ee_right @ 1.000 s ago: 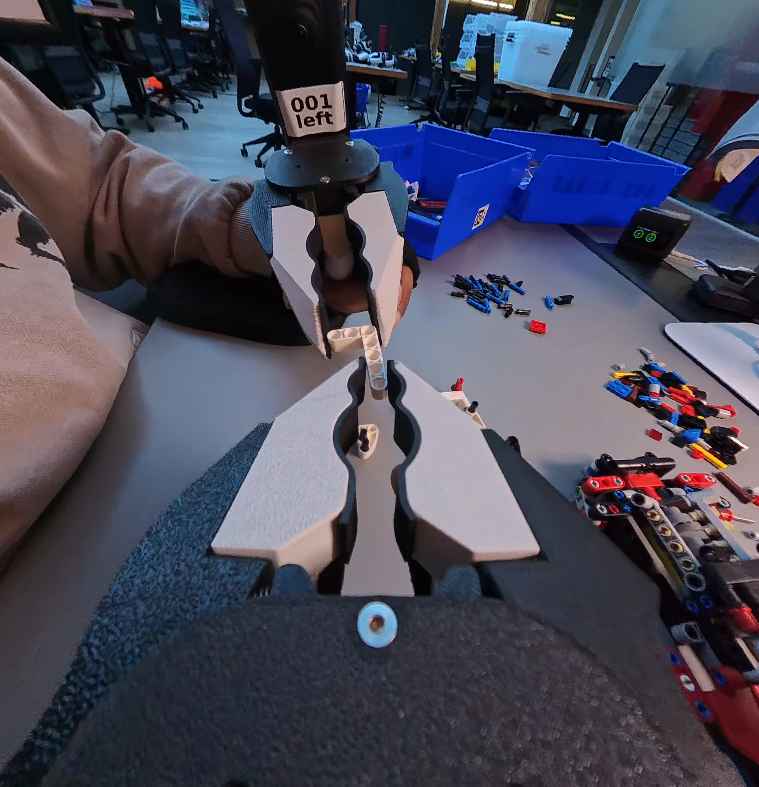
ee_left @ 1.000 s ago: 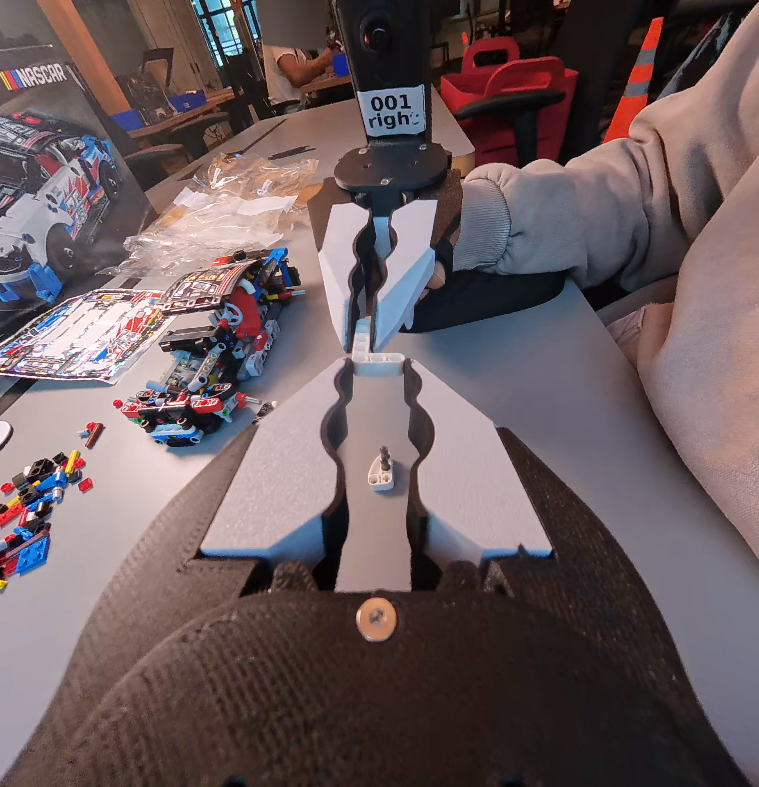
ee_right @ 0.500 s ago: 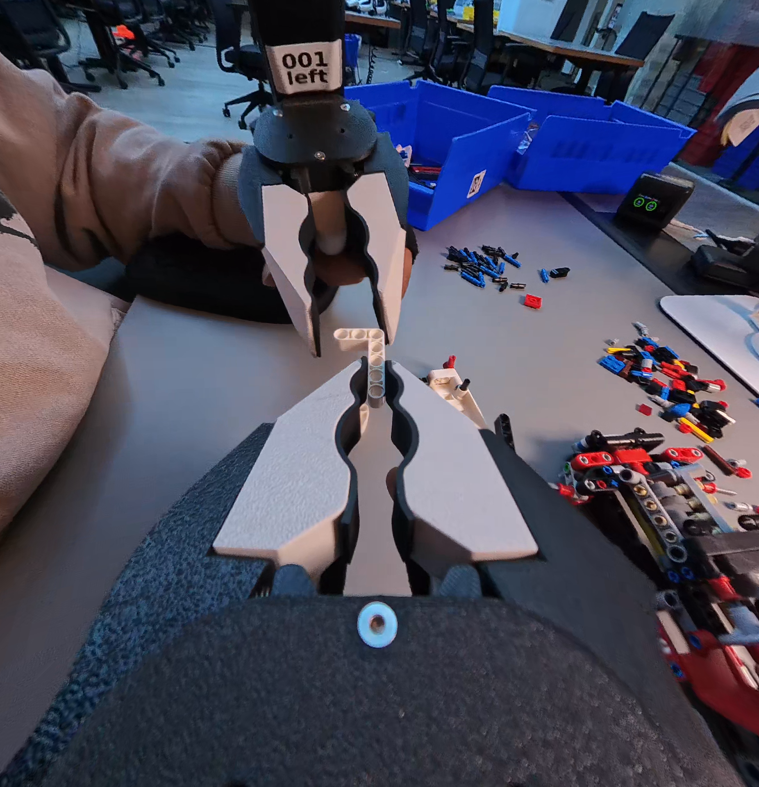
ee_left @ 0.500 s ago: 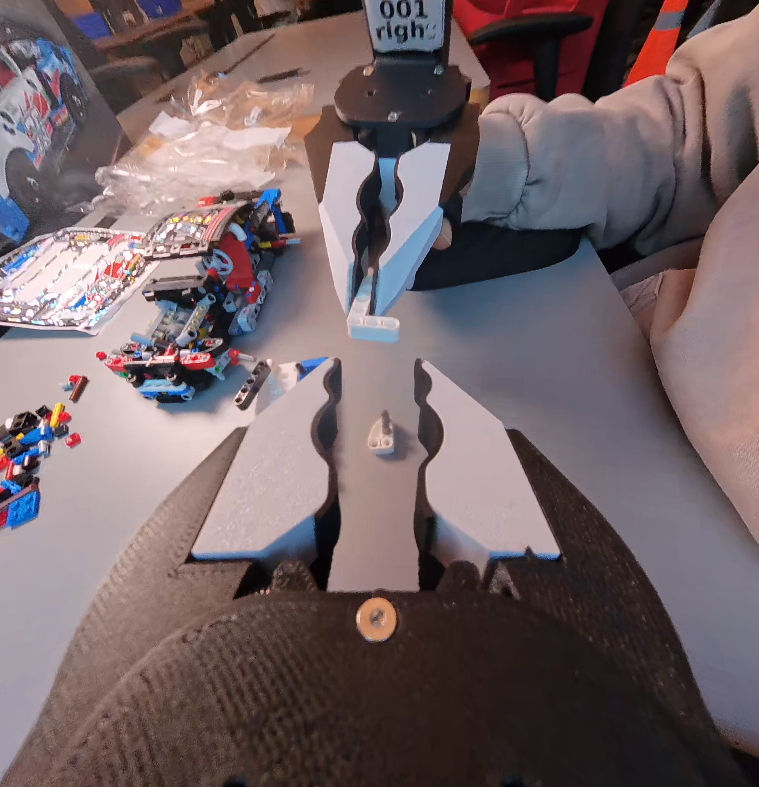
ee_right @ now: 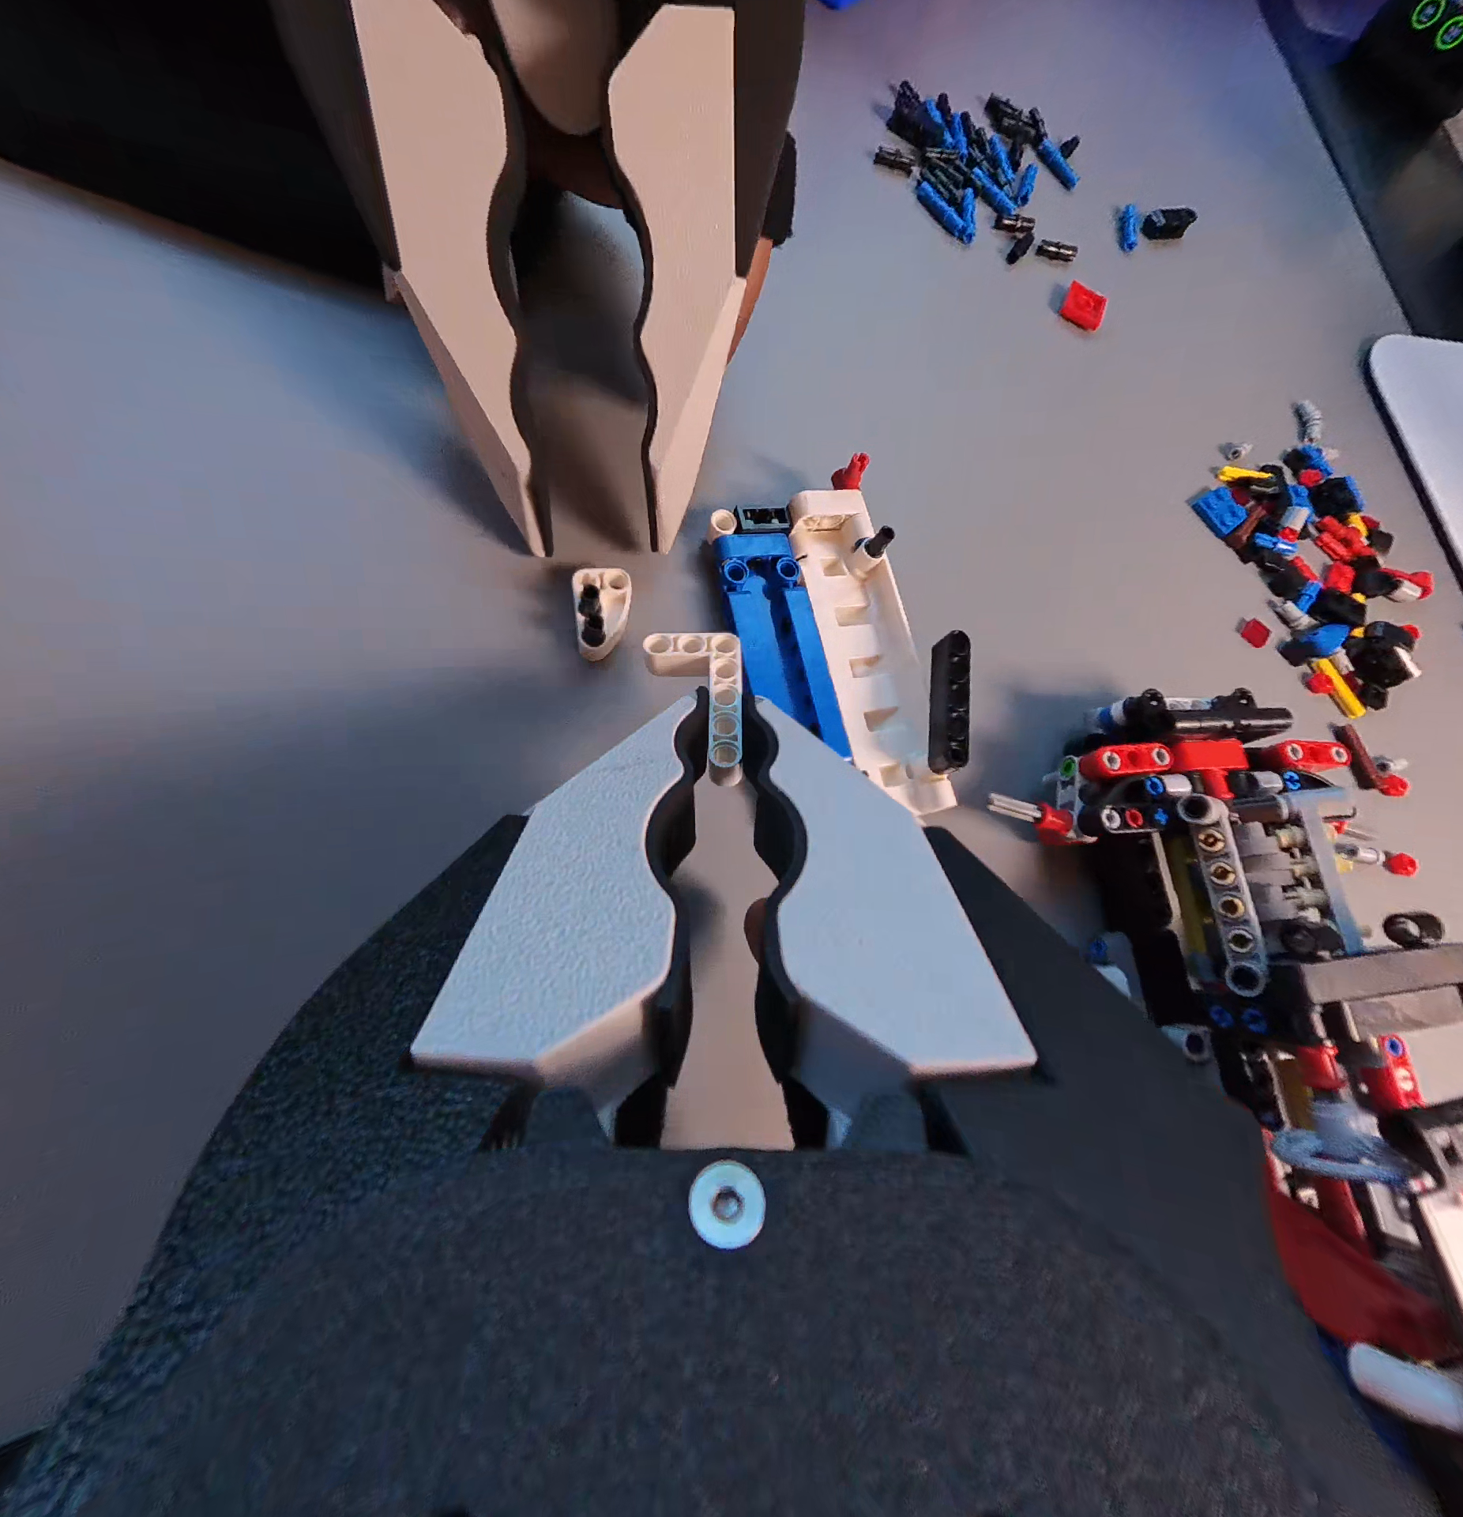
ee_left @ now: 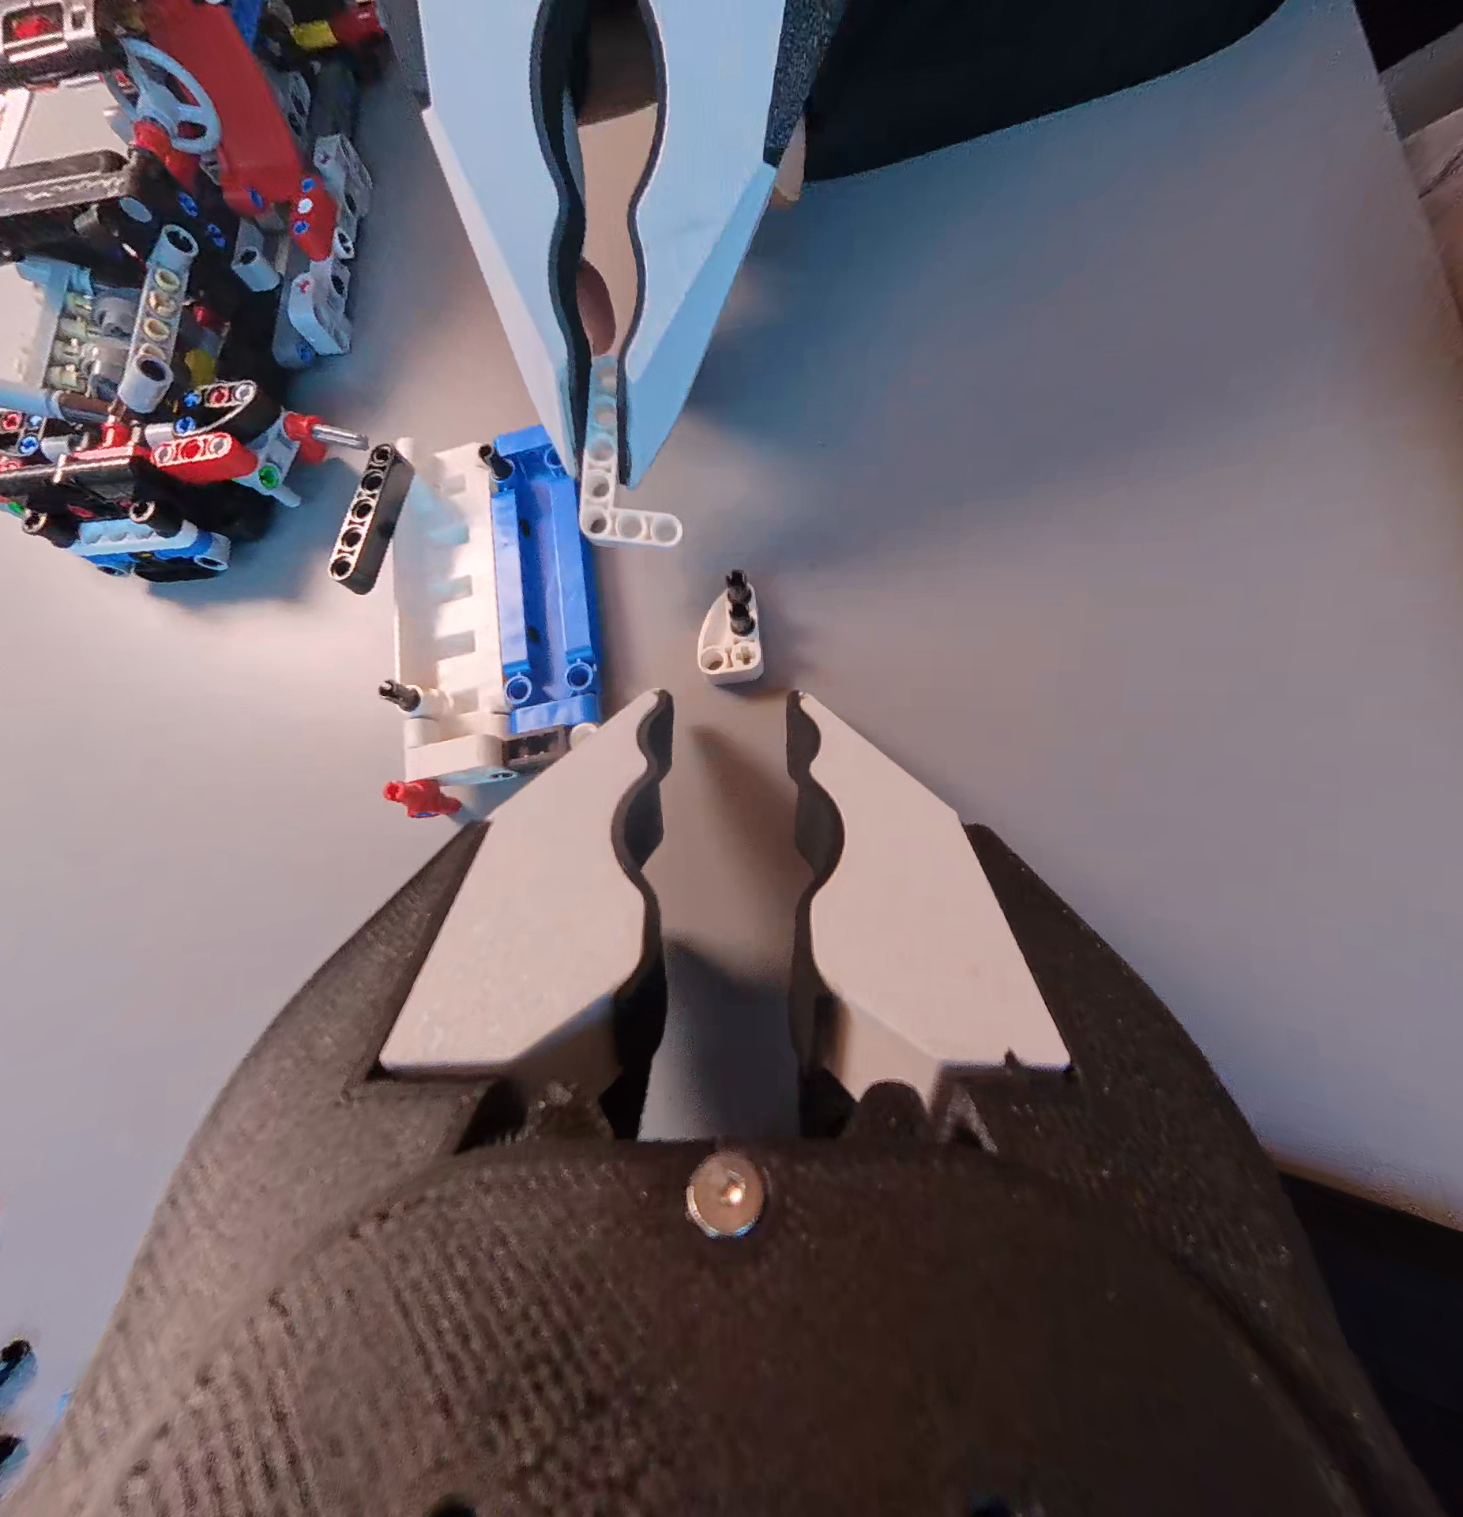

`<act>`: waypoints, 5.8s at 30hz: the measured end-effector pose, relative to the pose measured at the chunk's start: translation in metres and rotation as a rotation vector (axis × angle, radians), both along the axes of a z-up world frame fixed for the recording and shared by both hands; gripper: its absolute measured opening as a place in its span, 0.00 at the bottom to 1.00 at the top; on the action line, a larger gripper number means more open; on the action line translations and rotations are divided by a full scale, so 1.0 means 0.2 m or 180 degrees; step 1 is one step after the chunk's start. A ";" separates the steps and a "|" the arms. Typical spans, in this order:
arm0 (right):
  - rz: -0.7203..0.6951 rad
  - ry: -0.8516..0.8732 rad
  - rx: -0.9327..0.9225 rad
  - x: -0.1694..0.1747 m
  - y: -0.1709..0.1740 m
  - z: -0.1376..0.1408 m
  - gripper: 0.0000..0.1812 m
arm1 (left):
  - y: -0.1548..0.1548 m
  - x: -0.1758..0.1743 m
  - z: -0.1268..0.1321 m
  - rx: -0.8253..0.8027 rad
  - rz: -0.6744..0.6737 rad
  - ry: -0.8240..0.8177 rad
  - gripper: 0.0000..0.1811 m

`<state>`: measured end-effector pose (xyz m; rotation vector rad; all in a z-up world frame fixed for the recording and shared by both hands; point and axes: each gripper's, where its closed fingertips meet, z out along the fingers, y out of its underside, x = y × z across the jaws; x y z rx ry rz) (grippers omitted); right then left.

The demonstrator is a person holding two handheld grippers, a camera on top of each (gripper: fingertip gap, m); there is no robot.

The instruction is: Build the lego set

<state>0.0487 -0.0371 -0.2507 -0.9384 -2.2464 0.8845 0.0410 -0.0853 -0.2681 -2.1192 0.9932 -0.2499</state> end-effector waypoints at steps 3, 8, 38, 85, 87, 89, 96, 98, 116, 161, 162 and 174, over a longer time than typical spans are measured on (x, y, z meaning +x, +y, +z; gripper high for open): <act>0.0102 -0.0084 0.0044 -0.01 -0.01 -0.01 0.03 | 0.02 -0.01 0.00 0.0036 0.0033 0.0020 0.11; 0.0266 -0.0192 0.0075 0.00 -0.06 -0.04 0.03 | 0.05 -0.02 0.00 0.0100 0.0115 0.0048 0.07; 0.0209 -0.0292 -0.0054 0.10 -0.10 -0.03 0.03 | -0.02 0.07 0.00 -0.0033 -0.0102 -0.0016 0.08; -0.0247 -0.0449 -0.0513 0.05 -0.11 -0.01 0.03 | 0.02 0.12 0.03 0.0098 -0.0119 -0.0124 0.08; -0.0244 -0.0457 -0.0507 0.05 -0.11 -0.01 0.03 | 0.02 0.12 0.03 0.0096 -0.0119 -0.0120 0.08; -0.0235 -0.0455 -0.0506 0.05 -0.11 -0.01 0.03 | 0.02 0.12 0.03 0.0098 -0.0122 -0.0113 0.08; -0.0200 -0.0456 -0.0513 0.05 -0.11 -0.01 0.03 | 0.03 0.11 0.06 0.0152 -0.0073 -0.0197 0.08; -0.0194 -0.0465 -0.0503 0.04 -0.11 -0.01 0.03 | 0.03 0.11 0.07 0.0168 -0.0046 -0.0237 0.09; -0.0022 -0.0417 -0.0512 0.03 -0.10 0.00 0.03 | 0.07 0.10 0.08 0.0121 0.0031 -0.0471 0.13; -0.0120 -0.0705 -0.0355 0.05 -0.15 -0.05 0.03 | 0.06 0.13 0.06 -0.0055 -0.0137 -0.0700 0.11; -0.0159 -0.0744 -0.0338 0.05 -0.14 -0.05 0.03 | 0.06 0.13 0.05 -0.0049 -0.0132 -0.0658 0.11; -0.0376 -0.1120 -0.0346 0.05 -0.14 -0.01 0.03 | 0.05 0.11 0.09 0.0066 -0.0121 -0.0683 0.13</act>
